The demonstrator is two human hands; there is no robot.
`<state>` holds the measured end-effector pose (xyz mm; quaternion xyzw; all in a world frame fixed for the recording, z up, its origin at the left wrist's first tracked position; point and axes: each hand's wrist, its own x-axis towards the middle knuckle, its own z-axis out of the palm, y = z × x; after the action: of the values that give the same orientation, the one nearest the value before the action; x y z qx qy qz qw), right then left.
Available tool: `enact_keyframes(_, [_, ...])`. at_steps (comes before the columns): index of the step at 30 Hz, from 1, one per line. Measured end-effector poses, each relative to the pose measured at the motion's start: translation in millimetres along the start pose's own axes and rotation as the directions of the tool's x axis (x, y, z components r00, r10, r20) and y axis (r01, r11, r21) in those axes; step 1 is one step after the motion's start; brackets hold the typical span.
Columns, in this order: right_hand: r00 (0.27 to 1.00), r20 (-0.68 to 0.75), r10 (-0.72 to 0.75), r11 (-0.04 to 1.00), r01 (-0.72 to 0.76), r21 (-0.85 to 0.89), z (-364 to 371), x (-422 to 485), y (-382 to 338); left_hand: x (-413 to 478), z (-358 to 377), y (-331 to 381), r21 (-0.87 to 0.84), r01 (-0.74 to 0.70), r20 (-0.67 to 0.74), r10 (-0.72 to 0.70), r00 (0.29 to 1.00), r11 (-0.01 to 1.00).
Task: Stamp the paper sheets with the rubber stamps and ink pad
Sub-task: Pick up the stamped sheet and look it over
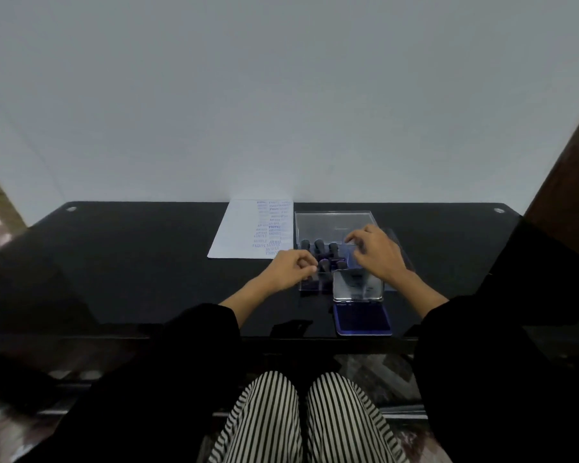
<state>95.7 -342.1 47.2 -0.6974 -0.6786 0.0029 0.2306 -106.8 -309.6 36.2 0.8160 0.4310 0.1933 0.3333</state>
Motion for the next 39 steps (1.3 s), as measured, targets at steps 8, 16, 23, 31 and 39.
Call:
enact_keyframes(8, [0.994, 0.090, -0.062, 0.998, 0.060, 0.025, 21, 53, -38, 32, -69, -18, 0.100, 0.025, -0.144, -0.010, 0.990, 0.995])
enact_keyframes(16, [0.967, 0.244, -0.066, 0.996, 0.080, -0.045, 63, 125, -66, 78, -127, -75, 0.094, 0.160, -0.217, -0.137, 0.967, 0.983])
enact_keyframes(23, [0.946, 0.322, -0.045, 0.992, 0.081, -0.097, 110, 181, -71, 130, -148, -139, 0.107, 0.234, -0.235, -0.205, 0.950, 0.966])
enact_keyframes(31, [0.898, 0.438, 0.032, 0.984, 0.049, -0.172, 156, 217, -61, 162, -139, -194, 0.188, 0.364, -0.205, -0.326, 0.923, 0.912])
enact_keyframes(39, [0.887, 0.451, 0.100, 0.944, 0.059, -0.324, 165, 220, -62, 173, -126, -202, 0.199, 0.471, -0.180, -0.440, 0.880, 0.860])
